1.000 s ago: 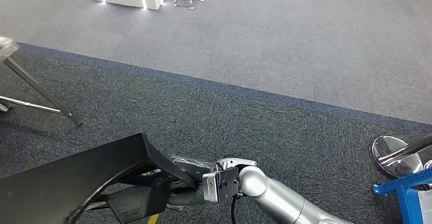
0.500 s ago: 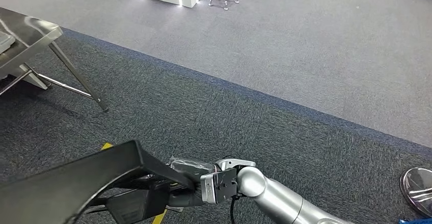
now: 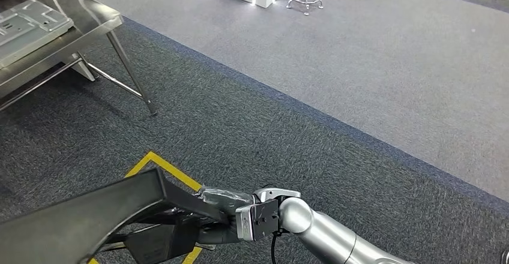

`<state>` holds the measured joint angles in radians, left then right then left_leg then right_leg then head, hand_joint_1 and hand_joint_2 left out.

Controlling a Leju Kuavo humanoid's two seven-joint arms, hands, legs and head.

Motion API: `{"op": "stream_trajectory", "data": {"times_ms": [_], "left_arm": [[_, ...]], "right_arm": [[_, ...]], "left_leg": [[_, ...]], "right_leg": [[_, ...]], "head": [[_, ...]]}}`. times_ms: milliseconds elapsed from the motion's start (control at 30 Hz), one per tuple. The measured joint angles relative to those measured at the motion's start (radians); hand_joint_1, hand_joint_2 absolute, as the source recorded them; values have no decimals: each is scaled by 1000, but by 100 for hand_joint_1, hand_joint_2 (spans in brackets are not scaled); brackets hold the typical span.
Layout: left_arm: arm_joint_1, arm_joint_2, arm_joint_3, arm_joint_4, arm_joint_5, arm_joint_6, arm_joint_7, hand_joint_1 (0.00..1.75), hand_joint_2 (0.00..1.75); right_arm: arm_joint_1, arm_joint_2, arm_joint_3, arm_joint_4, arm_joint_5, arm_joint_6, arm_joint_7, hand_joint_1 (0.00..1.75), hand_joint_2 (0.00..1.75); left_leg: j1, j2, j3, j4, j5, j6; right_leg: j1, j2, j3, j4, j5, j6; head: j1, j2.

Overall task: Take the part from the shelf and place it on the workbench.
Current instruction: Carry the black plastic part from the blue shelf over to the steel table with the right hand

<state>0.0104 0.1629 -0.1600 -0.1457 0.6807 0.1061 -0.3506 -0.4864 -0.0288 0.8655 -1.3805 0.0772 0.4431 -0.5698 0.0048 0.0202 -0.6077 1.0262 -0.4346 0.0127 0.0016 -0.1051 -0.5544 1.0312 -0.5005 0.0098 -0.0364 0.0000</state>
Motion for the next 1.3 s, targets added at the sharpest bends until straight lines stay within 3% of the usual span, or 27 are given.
{"op": "stream_trajectory", "data": {"times_ms": [33,100,167,200,233,267,333,400,467,500,567,633,700,733,767,800,867,900,967,1000,1067,1133,1200,1233,1267,1300], "left_arm": [[0,0,0,0,0,0,0,0,0],[-3,0,-2,0,0,0,1,0,0],[-6,0,-3,0,2,-2,3,0,0],[-6,0,-3,0,3,-3,4,0,0],[-6,0,-3,0,4,-5,5,0,0],[-6,0,-3,0,5,-6,5,0,0],[-7,1,-4,0,5,-6,6,0,0],[-7,3,-5,0,5,-6,6,0,0],[-2,6,-6,0,5,-6,6,0,0],[1,8,-7,0,5,-7,6,0,0],[-1,10,-11,0,6,-7,5,0,0],[-6,12,-14,0,7,-7,5,0,0],[-7,11,-17,0,9,-7,5,0,0],[-7,11,-17,0,10,-7,5,0,0],[-6,11,-18,0,12,-5,6,0,0],[-4,11,-18,0,13,-4,6,0,0],[-6,11,-19,0,17,-2,7,0,0],[-7,11,-19,0,18,-1,7,0,0],[-6,11,-19,0,21,1,8,0,0],[-4,11,-20,0,23,2,8,0,0],[-5,11,-20,0,25,4,8,0,0],[-9,11,-21,0,25,6,8,0,0],[-10,11,-21,0,26,5,7,0,0],[-10,11,-22,0,26,5,6,0,0],[-10,11,-22,0,27,4,6,0,0],[-10,11,-23,0,27,2,4,0,0]], "right_arm": [[0,0,-1,0,1,-2,-3,173,175],[4,-1,-6,-1,2,-5,-7,173,175],[12,-4,-11,0,0,-4,-10,173,175],[15,-4,-13,0,-1,-1,-12,173,175],[17,-5,-15,1,-3,3,-15,173,175],[17,-5,-17,1,-5,7,-18,173,175],[17,-5,-23,1,-8,12,-22,173,175],[17,-5,-26,1,-10,15,-23,173,175],[17,-4,-29,0,-10,19,-26,173,175],[17,-2,-32,0,-9,21,-27,173,175],[17,0,-36,-1,-8,26,-32,173,175],[20,1,-38,-1,-6,29,-37,173,175],[25,1,-38,1,-5,32,-39,173,175],[27,2,-39,1,-5,33,-39,173,175],[27,3,-39,2,-5,35,-40,173,175],[27,4,-40,2,-5,36,-40,173,175],[26,8,-42,2,-5,38,-41,173,175],[25,10,-43,2,-5,39,-41,173,175],[24,14,-45,2,-4,40,-40,173,175],[24,16,-45,2,-4,41,-39,173,175],[24,21,-47,1,-1,42,-39,173,175],[27,22,-50,2,0,42,-38,173,175],[34,21,-52,4,2,43,-37,173,175],[36,21,-52,5,2,43,-37,173,175],[38,20,-53,5,3,43,-37,173,175],[38,20,-53,4,3,43,-37,173,175]], "left_leg": [[2,-9,2,-3,1,6],[3,-28,5,-6,2,15],[2,-51,5,-5,1,20],[1,-64,6,-5,1,21],[1,-78,7,-5,1,20],[0,-92,9,-5,0,20],[1,-117,11,-3,-2,15],[3,-138,6,-2,-3,6],[6,-156,2,-4,-2,-8],[6,-149,1,-1,-5,-14],[4,-101,-21,47,-33,-23],[6,-48,-80,165,-89,-30],[12,-32,-131,259,-116,-38],[15,-28,-130,255,-103,-41],[17,-22,-109,212,-73,-43],[18,-9,-73,143,-38,-44],[12,21,-12,27,-1,-35],[8,28,1,1,3,-28],[5,12,0,-5,0,-12],[6,2,2,-7,0,-7],[9,-16,6,-12,3,5],[9,-34,7,-13,4,13],[7,-58,6,-12,4,16],[6,-71,6,-11,4,16],[6,-85,7,-10,4,16],[5,-99,8,-9,3,15]], "right_leg": [[-2,22,-9,23,-16,5],[-6,78,-61,130,-70,9],[-6,100,-131,252,-113,9],[-6,102,-150,277,-109,8],[-6,104,-149,260,-83,6],[-6,111,-129,207,-43,2],[-8,153,-73,70,27,-5],[-8,180,-46,4,45,-9],[-6,164,-40,-4,45,-14],[-7,153,-35,-10,46,-20],[-10,127,-24,-23,48,-31],[-8,99,-18,-27,45,-38],[-6,71,-16,-26,41,-38],[-7,58,-15,-26,38,-37],[-7,46,-13,-25,36,-34],[-7,35,-9,-24,32,-31],[-3,17,-4,-21,24,-21],[-1,9,-2,-20,21,-15],[1,-8,2,-19,16,-5],[0,-10,4,-17,12,0],[-5,25,-11,28,-19,10],[-7,77,-71,149,-79,13],[-7,98,-136,263,-112,11],[-7,101,-148,273,-102,9],[-7,106,-139,241,-71,5],[-7,119,-113,176,-29,0]], "head": [[0,0],[1,0],[1,0],[1,0],[1,0],[1,0],[1,0],[1,0],[1,0],[1,0],[-1,0],[-2,0],[-2,0],[-2,0],[-2,0],[-2,0],[-2,0],[-2,0],[-1,0],[-1,0],[0,0],[0,0],[0,0],[1,0],[1,0],[1,0]]}}
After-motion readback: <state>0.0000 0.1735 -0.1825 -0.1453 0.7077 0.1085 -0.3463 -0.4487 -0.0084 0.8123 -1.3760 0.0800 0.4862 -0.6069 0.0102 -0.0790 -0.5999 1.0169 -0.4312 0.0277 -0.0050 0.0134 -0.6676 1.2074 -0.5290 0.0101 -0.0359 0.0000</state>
